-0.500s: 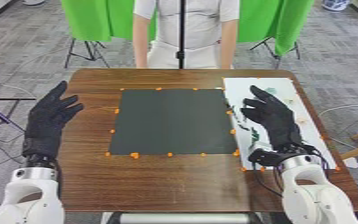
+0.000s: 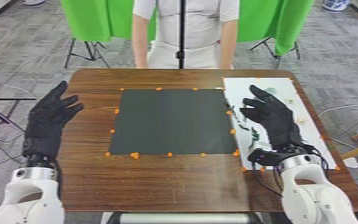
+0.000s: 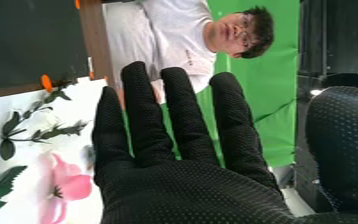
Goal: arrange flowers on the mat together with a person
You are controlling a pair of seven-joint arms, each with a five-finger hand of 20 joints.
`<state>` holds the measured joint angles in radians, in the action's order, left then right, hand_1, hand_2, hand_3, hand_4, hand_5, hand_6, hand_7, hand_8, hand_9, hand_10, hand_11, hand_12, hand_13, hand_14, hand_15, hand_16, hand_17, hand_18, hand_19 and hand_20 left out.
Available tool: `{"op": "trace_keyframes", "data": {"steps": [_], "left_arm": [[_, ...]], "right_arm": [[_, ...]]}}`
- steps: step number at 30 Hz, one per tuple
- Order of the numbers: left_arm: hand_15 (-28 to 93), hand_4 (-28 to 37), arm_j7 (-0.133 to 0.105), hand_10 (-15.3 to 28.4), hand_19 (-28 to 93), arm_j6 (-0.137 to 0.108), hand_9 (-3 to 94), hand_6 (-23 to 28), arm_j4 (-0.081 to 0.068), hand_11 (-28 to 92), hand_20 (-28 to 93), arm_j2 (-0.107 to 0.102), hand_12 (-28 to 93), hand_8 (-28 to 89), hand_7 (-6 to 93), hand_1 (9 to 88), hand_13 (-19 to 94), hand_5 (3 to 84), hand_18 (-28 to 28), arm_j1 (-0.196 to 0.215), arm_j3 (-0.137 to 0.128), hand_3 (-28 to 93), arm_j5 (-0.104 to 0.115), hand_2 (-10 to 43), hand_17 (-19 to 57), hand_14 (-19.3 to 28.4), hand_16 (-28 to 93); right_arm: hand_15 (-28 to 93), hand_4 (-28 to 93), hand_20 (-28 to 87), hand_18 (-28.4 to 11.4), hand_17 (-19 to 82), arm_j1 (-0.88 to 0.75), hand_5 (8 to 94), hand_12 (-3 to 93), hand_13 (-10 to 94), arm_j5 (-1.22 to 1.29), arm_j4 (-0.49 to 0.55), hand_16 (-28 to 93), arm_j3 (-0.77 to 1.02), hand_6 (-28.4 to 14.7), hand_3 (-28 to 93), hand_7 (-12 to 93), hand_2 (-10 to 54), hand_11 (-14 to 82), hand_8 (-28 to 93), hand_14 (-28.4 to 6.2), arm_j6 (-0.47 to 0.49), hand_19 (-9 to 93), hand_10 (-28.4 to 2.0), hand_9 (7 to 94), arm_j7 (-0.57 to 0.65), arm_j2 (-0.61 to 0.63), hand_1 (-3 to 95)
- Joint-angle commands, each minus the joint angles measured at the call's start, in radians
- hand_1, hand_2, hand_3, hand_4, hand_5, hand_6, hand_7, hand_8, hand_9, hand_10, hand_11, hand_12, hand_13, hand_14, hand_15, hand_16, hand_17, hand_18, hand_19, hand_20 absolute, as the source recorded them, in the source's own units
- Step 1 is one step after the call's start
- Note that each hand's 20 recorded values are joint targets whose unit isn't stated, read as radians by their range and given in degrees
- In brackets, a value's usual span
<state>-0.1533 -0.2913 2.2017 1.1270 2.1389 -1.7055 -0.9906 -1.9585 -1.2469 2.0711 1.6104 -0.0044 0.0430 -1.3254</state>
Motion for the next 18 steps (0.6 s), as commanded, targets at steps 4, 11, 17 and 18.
{"op": "trace_keyframes", "data": {"steps": [4,11,17,18], "left_arm": [[53,-28.3,-0.003,18.7,48,-0.010,34.7,5.8,-0.004,23,15,0.000,10,-8,7.1,21.0,24,34.9,21.6,0.002,0.007,76,0.006,8.9,-7.9,26.0,-10],[53,-28.3,-0.004,18.6,48,-0.011,34.7,5.8,-0.004,23,15,-0.001,9,-8,7.1,21.0,24,34.9,21.6,0.002,0.006,76,0.007,9.0,-7.9,26.0,-10],[53,-28.3,-0.001,18.7,48,-0.011,34.6,5.8,-0.006,23,15,-0.001,9,-8,7.0,21.1,24,34.9,21.6,-0.003,0.006,76,0.006,9.0,-7.9,26.0,-10],[53,-28.3,-0.005,18.7,48,-0.014,34.6,5.8,-0.005,23,15,-0.002,9,-8,7.1,21.1,24,34.9,21.6,-0.001,0.007,76,0.007,9.0,-7.9,26.0,-10]], "right_arm": [[40,-27,18,-18.6,3,-0.005,37.6,12.9,30,-0.002,0.003,9,0.002,-0.5,83,16,13.2,14.6,-12,-19.6,-0.005,42,-16.5,42.2,-0.016,0.000,10.4],[40,-27,18,-18.6,3,-0.004,37.6,13.0,30,-0.002,0.002,9,0.002,-0.4,83,16,13.2,14.7,-13,-19.6,-0.005,43,-16.5,42.2,-0.016,0.000,10.5],[40,-27,18,-18.6,3,-0.001,37.7,12.9,30,0.000,0.002,9,-0.002,-0.4,83,16,13.2,14.7,-13,-19.6,-0.012,42,-16.5,42.3,-0.015,0.004,10.5],[40,-27,18,-18.6,4,0.003,37.7,12.9,30,-0.001,0.000,9,-0.002,-0.4,83,16,13.2,14.7,-13,-19.7,-0.007,42,-16.5,42.3,-0.015,0.002,10.5]]}}
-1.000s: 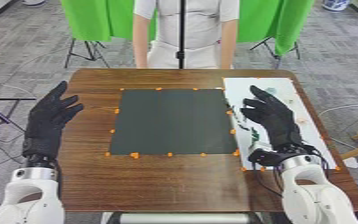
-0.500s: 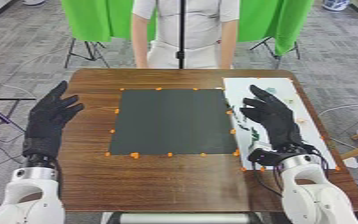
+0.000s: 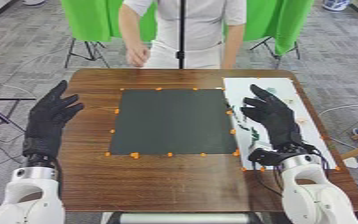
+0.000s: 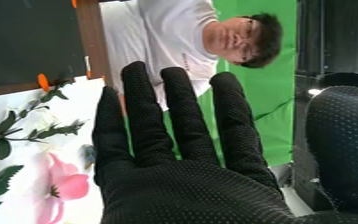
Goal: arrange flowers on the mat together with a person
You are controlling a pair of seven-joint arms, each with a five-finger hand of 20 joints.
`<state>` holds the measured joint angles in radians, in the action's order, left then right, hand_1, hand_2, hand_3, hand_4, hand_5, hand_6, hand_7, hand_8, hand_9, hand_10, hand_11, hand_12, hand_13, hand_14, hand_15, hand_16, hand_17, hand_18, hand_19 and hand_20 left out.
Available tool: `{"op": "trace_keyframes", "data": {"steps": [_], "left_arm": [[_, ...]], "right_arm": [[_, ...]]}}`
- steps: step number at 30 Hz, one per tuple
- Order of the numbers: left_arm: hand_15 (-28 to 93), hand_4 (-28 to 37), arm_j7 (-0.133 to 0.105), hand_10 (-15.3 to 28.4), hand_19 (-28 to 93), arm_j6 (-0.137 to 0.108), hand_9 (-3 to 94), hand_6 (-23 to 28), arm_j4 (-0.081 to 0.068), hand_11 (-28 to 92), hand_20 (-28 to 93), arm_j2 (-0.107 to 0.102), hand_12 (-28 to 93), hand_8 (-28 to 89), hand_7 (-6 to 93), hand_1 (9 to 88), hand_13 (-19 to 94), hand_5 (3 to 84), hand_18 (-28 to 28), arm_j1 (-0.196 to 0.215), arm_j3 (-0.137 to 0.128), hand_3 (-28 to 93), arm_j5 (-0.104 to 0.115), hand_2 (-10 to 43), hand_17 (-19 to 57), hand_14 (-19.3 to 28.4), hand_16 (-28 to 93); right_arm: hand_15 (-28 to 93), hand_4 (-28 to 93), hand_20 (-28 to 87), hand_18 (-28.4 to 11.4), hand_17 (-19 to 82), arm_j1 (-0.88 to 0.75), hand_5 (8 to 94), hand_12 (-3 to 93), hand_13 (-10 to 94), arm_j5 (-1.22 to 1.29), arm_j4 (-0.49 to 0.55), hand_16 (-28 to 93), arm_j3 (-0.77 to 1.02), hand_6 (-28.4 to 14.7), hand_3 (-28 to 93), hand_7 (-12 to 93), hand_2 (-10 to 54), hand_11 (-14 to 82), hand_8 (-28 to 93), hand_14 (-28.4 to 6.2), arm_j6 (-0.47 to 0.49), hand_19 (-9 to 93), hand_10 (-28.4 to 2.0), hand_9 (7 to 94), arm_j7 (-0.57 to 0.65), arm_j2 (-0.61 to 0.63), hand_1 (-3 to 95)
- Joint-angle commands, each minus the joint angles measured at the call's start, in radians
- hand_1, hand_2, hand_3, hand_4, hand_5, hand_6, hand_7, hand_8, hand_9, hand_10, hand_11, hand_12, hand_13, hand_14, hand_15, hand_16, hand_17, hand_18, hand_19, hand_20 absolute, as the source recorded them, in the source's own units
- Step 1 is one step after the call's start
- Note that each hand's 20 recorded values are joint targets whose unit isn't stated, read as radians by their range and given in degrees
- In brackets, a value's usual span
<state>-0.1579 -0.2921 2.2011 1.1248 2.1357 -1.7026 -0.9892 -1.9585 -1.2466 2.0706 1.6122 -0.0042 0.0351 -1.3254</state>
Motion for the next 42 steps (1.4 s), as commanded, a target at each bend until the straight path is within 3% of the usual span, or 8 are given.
{"op": "trace_keyframes", "data": {"steps": [1,42], "left_arm": [[53,-28.3,0.002,18.7,48,-0.012,34.6,5.8,-0.003,23,15,0.002,9,-8,7.1,21.1,24,34.9,21.6,0.005,0.003,76,0.006,9.0,-7.9,26.0,-10],[53,-28.3,0.012,18.6,48,-0.011,34.6,6.0,-0.002,23,16,0.005,9,-8,6.8,21.3,24,34.7,21.5,0.007,0.005,75,0.003,9.2,-7.9,25.8,-10]], "right_arm": [[40,-27,18,-18.6,3,-0.001,37.7,12.9,30,-0.002,0.002,9,-0.001,-0.4,83,16,13.2,14.7,-13,-19.6,-0.006,42,-16.5,42.3,-0.005,0.001,10.5],[41,-27,18,-18.6,3,0.001,37.7,12.8,30,-0.004,0.000,8,-0.001,-0.4,83,16,13.2,15.2,-13,-19.7,0.000,43,-16.6,42.4,0.003,-0.004,10.5]]}}
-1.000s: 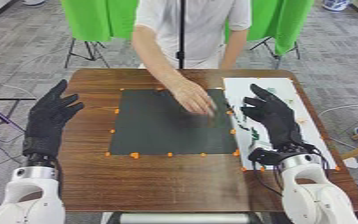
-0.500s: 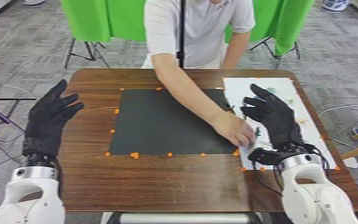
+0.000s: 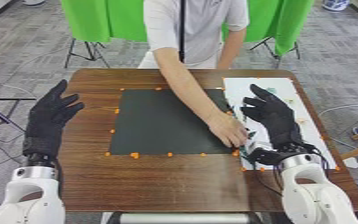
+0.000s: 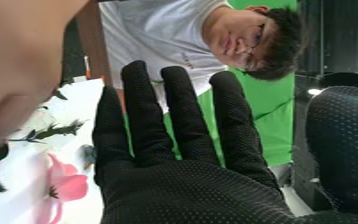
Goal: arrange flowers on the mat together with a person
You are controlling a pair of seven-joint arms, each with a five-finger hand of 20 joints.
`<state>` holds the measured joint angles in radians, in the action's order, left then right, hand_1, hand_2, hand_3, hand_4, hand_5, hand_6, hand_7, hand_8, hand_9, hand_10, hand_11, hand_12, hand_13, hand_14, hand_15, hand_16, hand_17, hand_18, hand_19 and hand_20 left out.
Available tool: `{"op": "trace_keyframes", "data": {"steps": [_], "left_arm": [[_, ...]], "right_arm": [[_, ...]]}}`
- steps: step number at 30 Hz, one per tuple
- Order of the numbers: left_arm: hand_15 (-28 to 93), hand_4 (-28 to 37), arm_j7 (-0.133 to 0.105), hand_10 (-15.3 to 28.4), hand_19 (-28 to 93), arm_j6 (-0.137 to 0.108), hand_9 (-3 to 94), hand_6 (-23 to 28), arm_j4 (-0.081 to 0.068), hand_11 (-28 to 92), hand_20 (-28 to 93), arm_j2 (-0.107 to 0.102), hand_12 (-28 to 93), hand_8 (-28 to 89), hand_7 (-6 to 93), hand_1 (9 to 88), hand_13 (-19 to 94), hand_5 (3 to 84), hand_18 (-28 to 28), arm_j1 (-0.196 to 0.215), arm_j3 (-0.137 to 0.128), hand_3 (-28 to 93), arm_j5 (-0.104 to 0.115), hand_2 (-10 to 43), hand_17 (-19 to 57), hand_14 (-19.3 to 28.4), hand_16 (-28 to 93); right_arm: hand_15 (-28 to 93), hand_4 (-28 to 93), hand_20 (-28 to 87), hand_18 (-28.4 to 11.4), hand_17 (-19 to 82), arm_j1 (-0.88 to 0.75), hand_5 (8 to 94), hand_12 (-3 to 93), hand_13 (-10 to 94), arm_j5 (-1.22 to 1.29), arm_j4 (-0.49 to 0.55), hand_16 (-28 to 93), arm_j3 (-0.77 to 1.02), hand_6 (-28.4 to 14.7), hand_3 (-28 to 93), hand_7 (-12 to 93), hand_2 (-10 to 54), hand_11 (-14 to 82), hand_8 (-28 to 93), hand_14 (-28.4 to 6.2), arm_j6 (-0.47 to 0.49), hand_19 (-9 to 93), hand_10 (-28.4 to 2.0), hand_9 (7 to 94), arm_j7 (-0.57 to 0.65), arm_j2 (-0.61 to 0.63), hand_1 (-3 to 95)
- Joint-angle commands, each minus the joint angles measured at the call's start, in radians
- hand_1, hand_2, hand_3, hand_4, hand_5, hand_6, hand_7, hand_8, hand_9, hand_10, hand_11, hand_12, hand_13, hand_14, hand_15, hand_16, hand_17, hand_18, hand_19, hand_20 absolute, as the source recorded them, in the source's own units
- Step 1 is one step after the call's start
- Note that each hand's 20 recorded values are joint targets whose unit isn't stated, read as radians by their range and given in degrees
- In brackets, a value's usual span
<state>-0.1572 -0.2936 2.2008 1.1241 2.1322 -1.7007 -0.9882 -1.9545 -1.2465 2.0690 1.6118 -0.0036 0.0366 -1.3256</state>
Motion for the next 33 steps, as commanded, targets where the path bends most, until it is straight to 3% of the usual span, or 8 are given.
{"op": "trace_keyframes", "data": {"steps": [1,17,33], "left_arm": [[53,-28.3,0.014,18.6,48,-0.008,34.6,6.0,-0.001,23,16,0.007,9,-8,6.8,21.3,24,34.6,21.5,0.013,0.002,75,0.001,9.2,-7.9,25.8,-10],[53,-28.3,0.014,18.6,48,-0.010,34.5,5.9,0.002,23,16,0.008,9,-8,6.9,21.4,24,34.6,21.5,0.021,0.003,75,0.001,9.3,-7.9,25.7,-10],[53,-28.3,0.004,18.6,48,-0.006,34.5,5.9,-0.006,23,16,0.003,9,-8,6.8,21.1,24,34.5,21.5,0.008,0.007,75,0.003,9.4,-7.9,25.8,-10]], "right_arm": [[41,-27,18,-18.6,3,-0.005,37.7,12.8,30,-0.005,0.003,8,-0.001,-0.4,83,16,13.2,15.3,-13,-19.6,-0.001,43,-16.6,42.4,0.005,-0.004,10.4],[41,-27,18,-18.7,3,-0.002,37.7,12.8,30,-0.006,0.002,8,-0.001,-0.4,84,16,13.2,15.2,-13,-19.7,0.007,43,-16.6,42.4,0.012,-0.006,10.3],[41,-27,18,-18.7,3,0.000,37.7,12.8,30,-0.005,0.001,8,-0.003,-0.4,83,16,13.2,15.4,-13,-19.7,-0.002,43,-16.6,42.4,-0.003,-0.002,10.3]]}}
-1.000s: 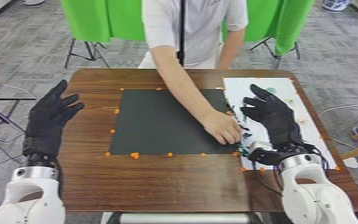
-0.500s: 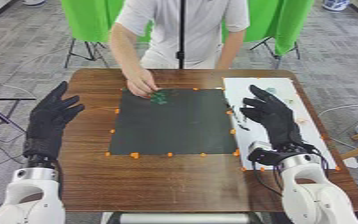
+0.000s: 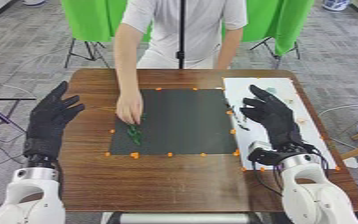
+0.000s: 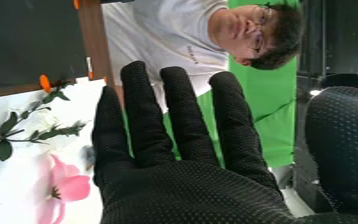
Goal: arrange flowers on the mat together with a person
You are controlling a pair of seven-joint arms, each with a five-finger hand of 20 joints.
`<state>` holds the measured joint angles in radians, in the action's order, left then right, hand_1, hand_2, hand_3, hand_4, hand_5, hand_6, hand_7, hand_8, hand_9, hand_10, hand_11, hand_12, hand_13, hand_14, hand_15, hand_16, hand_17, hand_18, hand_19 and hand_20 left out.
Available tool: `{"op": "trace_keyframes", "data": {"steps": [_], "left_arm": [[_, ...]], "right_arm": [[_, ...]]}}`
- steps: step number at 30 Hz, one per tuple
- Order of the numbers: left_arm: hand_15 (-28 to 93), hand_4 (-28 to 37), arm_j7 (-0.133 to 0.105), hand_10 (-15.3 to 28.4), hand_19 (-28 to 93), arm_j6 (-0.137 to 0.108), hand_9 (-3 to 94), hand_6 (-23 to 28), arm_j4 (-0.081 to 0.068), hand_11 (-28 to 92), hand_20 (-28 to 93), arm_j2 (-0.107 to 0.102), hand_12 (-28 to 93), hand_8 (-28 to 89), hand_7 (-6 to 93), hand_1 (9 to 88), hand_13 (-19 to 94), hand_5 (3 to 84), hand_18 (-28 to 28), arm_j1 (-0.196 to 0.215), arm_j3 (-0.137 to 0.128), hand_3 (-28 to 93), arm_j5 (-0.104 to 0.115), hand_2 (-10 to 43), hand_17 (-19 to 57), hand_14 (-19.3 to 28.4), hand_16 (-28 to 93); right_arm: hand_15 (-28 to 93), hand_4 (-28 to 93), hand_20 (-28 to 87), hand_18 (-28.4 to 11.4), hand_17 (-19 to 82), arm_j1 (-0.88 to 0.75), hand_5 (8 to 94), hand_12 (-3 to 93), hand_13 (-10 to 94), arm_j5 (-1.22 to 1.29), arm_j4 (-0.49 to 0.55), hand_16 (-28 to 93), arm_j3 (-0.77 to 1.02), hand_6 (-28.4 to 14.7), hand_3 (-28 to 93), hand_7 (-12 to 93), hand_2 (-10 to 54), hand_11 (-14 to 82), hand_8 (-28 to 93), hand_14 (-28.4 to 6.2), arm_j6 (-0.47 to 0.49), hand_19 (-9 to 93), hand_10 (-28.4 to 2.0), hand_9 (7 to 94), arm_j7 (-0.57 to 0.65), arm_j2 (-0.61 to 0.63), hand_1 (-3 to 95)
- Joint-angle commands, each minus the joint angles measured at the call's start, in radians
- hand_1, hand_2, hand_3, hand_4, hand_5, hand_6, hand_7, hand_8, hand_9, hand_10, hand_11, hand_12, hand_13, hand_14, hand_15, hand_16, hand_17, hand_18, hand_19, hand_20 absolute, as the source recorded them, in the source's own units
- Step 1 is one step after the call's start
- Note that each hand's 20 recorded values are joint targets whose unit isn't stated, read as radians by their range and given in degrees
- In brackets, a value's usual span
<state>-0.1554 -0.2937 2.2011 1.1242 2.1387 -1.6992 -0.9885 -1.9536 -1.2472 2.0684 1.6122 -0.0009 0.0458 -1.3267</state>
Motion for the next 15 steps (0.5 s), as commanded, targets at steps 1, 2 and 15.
{"op": "trace_keyframes", "data": {"steps": [1,2,15], "left_arm": [[53,-28.3,0.003,18.6,48,-0.005,34.5,5.9,-0.008,23,16,0.003,9,-8,6.8,21.1,24,34.5,21.5,-0.002,0.005,75,0.004,9.4,-7.9,25.8,-10],[53,-28.3,0.002,18.6,48,-0.008,34.5,5.9,-0.007,23,16,0.002,9,-8,6.8,21.1,24,34.5,21.5,-0.003,0.005,75,0.004,9.4,-7.9,25.8,-10],[53,-28.3,0.000,18.6,48,-0.008,34.4,5.9,-0.006,23,16,0.000,9,-7,6.8,21.1,24,34.5,21.5,-0.001,0.004,75,0.004,9.3,-7.9,25.8,-10]], "right_arm": [[41,-27,18,-18.7,3,0.001,37.7,12.8,30,-0.002,0.001,8,-0.005,-0.4,83,16,13.2,15.4,-13,-19.7,-0.006,43,-16.6,42.4,-0.012,0.000,10.3],[41,-27,18,-18.7,3,0.002,37.7,12.8,30,-0.003,0.000,8,-0.004,-0.4,83,16,13.2,15.4,-13,-19.7,-0.004,43,-16.6,42.4,-0.014,-0.001,10.3],[41,-27,18,-18.7,3,0.000,37.7,12.7,30,-0.005,0.001,8,-0.004,-0.4,83,16,13.2,15.3,-13,-19.7,-0.006,43,-16.6,42.4,-0.014,-0.001,10.4]]}}
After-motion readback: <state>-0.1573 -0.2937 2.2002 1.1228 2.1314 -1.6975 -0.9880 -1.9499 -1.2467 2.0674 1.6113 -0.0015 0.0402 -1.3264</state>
